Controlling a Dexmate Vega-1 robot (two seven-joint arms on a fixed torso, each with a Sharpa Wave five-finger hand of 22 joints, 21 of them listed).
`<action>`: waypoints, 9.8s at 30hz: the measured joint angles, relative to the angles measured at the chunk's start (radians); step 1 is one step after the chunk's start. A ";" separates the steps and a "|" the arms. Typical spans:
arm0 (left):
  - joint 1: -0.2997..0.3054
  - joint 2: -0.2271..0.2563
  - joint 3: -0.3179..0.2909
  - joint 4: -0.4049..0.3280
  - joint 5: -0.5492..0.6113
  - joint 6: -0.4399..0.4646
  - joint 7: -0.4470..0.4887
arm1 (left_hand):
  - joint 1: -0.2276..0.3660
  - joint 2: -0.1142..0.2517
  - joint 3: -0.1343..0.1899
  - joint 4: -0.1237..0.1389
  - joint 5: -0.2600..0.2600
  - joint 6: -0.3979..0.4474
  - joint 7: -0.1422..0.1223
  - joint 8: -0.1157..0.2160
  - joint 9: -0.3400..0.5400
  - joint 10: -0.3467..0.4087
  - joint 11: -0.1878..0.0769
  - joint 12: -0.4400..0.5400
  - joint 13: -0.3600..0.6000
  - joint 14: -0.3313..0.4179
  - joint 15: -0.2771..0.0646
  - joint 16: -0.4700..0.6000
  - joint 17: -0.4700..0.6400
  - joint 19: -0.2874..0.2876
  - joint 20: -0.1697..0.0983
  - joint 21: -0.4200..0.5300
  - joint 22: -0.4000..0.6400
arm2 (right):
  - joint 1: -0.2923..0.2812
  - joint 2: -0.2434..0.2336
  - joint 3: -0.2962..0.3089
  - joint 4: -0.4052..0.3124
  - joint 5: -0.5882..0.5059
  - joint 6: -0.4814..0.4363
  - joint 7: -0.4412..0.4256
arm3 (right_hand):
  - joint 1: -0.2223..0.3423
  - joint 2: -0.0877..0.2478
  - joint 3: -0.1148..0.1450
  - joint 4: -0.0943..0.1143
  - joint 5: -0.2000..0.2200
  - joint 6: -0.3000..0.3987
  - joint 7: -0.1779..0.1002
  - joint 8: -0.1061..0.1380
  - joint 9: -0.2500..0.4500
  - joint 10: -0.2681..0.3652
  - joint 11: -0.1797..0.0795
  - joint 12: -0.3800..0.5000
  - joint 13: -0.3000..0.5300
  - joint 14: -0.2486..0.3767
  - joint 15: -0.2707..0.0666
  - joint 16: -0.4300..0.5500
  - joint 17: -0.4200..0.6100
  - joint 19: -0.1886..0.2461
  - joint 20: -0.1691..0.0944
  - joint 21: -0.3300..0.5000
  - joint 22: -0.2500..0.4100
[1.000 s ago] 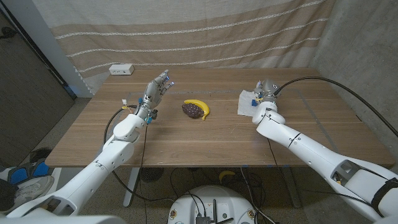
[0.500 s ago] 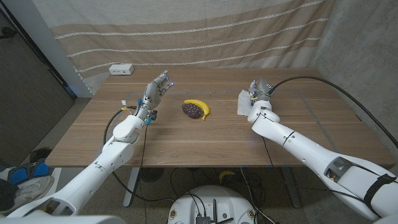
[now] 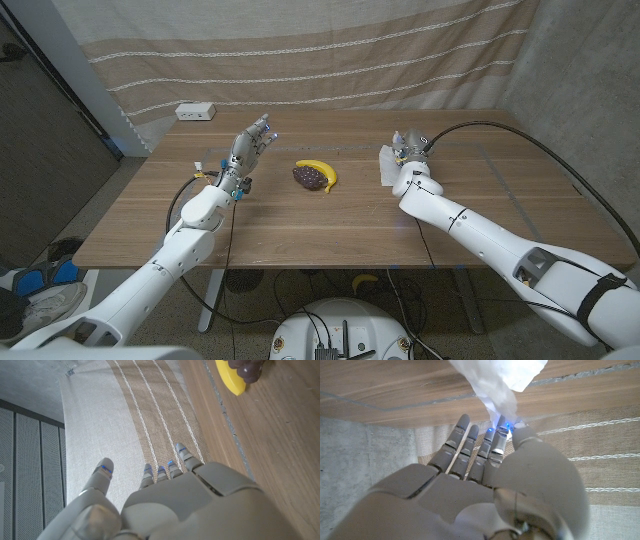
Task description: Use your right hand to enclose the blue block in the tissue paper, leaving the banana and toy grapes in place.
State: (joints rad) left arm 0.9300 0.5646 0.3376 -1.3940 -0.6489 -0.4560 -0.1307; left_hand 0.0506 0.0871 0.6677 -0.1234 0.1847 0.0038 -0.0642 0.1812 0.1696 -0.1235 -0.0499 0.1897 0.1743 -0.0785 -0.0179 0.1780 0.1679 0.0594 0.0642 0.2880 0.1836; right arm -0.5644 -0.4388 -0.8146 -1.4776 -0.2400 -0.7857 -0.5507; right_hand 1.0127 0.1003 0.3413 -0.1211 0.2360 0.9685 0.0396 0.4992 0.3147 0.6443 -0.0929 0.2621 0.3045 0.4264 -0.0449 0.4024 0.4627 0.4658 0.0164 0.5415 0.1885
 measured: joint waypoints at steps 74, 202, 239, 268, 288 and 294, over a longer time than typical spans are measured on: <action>-0.135 -0.060 0.028 0.195 -0.040 -0.037 -0.165 | 0.013 0.005 -0.004 -0.012 0.000 0.000 0.000 0.000 0.000 0.000 0.000 0.000 0.000 -0.002 0.002 0.000 0.000 0.005 0.005 -0.008 0.000 | -0.173 -0.138 -0.068 -0.335 -0.210 -0.216 0.021 | -0.171 -0.082 -0.085 -0.021 -0.044 -0.233 -0.077 -0.183 -0.096 -0.211 0.011 -0.062 0.016 -0.159 0.006 -0.044 0.038 -0.093 0.025 -0.007 -0.002; -0.040 -0.004 -0.011 0.087 -0.057 -0.055 -0.144 | 0.018 0.010 -0.010 -0.018 0.001 0.000 0.000 0.000 0.000 0.000 0.000 0.000 0.000 -0.002 0.002 0.000 0.000 0.016 0.005 -0.023 0.005 | -0.044 -0.277 -0.398 -0.361 -0.754 -0.236 0.478 | 0.129 0.017 0.006 -0.039 -0.031 -0.016 -0.149 0.038 0.015 0.109 -0.065 0.078 0.055 0.230 -0.018 0.105 0.110 0.059 -0.066 0.073 0.009; 0.067 0.027 -0.044 -0.037 -0.040 -0.055 -0.038 | 0.018 0.010 -0.012 -0.015 0.001 0.000 0.000 0.000 0.000 0.005 0.005 0.000 0.000 -0.002 0.002 0.000 0.000 0.016 0.005 -0.029 0.005 | -0.085 -0.273 -0.156 -0.288 -1.108 0.285 0.663 | 0.145 0.025 -0.071 0.001 0.009 -0.047 -0.188 0.089 0.053 0.073 -0.109 0.028 0.127 0.137 -0.008 -0.024 0.105 -0.040 -0.061 0.132 0.014; 0.060 0.018 -0.031 -0.073 -0.003 -0.028 0.019 | 0.018 0.010 -0.012 -0.015 0.001 0.000 0.000 0.000 0.000 0.005 0.005 0.000 0.000 -0.002 0.002 0.000 0.000 0.022 0.011 -0.033 0.005 | 0.023 -0.186 -0.151 -0.129 -1.161 0.374 0.704 | 0.117 0.038 -0.170 0.037 0.055 -0.032 -0.207 0.064 0.095 -0.279 -0.114 -0.078 0.090 -0.121 0.004 -0.163 0.102 -0.147 -0.054 0.147 -0.003; 0.030 0.005 -0.014 -0.049 -0.003 -0.025 -0.005 | 0.018 0.010 -0.012 -0.015 0.001 0.000 0.000 0.000 0.000 0.005 0.005 0.000 0.000 -0.002 0.002 0.000 0.000 0.021 0.011 -0.033 0.005 | 0.023 -0.209 -0.148 -0.207 -1.186 0.396 0.751 | 0.112 0.043 -0.182 0.040 0.064 -0.032 -0.207 0.060 0.110 -0.305 -0.120 -0.078 0.075 -0.139 0.004 -0.163 0.102 -0.150 -0.058 0.147 -0.002; 0.029 0.003 -0.014 -0.047 -0.003 -0.031 -0.004 | 0.018 0.010 -0.012 -0.015 0.001 0.004 0.004 0.000 0.000 0.005 0.005 0.000 0.000 -0.002 0.002 0.000 0.000 0.027 0.005 -0.033 0.004 | 0.034 -0.210 -0.143 -0.199 -1.194 0.414 0.740 | 0.112 0.043 -0.182 0.040 0.068 -0.032 -0.207 0.060 0.110 -0.305 -0.120 -0.073 0.071 -0.139 0.004 -0.163 0.103 -0.150 -0.057 0.147 -0.002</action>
State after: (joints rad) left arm 0.9593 0.5676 0.3238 -1.4407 -0.6518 -0.4866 -0.1343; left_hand 0.0689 0.0975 0.6554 -0.1383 0.1853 0.0076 -0.0605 0.1811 0.1696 -0.1182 -0.0446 0.1897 0.1744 -0.0803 -0.0161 0.1780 0.1677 0.0863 0.0696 0.2553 0.1881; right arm -0.5306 -0.6483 -0.9575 -1.6764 -1.4339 -0.3719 0.1895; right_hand 1.1249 0.1435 0.1597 -0.0811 0.3036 0.9362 -0.1671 0.5595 0.4247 0.3390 -0.2128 0.1888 0.3755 0.2875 -0.0410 0.2397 0.5653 0.3156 -0.0411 0.6886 0.1861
